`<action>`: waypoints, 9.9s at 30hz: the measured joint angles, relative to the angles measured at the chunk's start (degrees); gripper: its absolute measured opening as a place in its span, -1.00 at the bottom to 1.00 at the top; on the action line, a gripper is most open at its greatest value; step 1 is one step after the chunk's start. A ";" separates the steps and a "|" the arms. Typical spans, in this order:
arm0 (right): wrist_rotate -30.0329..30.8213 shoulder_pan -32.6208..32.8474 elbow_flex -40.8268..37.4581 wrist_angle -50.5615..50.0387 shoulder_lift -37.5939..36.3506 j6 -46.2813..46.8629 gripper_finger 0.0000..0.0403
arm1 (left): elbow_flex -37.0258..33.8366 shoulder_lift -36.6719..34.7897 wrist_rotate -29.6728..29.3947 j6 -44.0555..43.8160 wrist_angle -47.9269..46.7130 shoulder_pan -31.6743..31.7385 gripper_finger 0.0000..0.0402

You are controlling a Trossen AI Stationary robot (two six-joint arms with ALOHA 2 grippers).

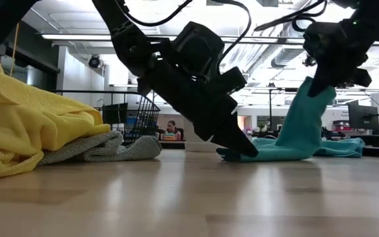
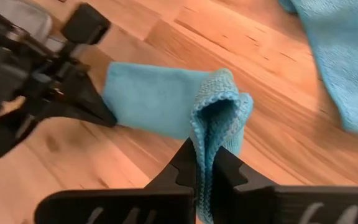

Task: Fold microfiber towels
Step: Fold the top blue microfiber towel on the table, then put the folded blue microfiber towel into the mesh basket

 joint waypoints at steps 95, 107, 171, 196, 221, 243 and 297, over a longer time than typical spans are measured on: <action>9.62 -0.02 0.04 21.18 13.90 -25.50 0.11 | 0.07 -0.38 -2.13 9.87 11.47 1.73 -1.00; 12.50 0.00 0.04 21.84 13.90 -26.33 0.10 | 0.11 -0.74 -13.47 17.22 3.26 1.64 -1.00; 18.25 0.02 0.02 21.93 13.92 -25.47 0.10 | 0.11 -6.15 -39.12 19.84 -9.68 0.42 -1.00; 6.79 10.64 5.68 26.15 40.47 -62.69 0.10 | -20.91 -53.28 -11.12 0.13 -2.82 -3.96 -1.00; 3.84 3.61 10.72 23.78 44.24 -62.39 0.10 | -27.71 -66.24 -17.48 -0.12 -4.32 -7.63 -1.00; -1.85 0.40 7.04 27.21 44.14 -63.89 -0.61 | -27.71 -66.20 -17.75 0.45 -4.65 -7.58 -1.00; -5.79 -18.88 75.93 23.15 69.96 -81.12 -1.00 | -31.61 -83.24 -63.99 12.86 -7.25 -31.52 -1.00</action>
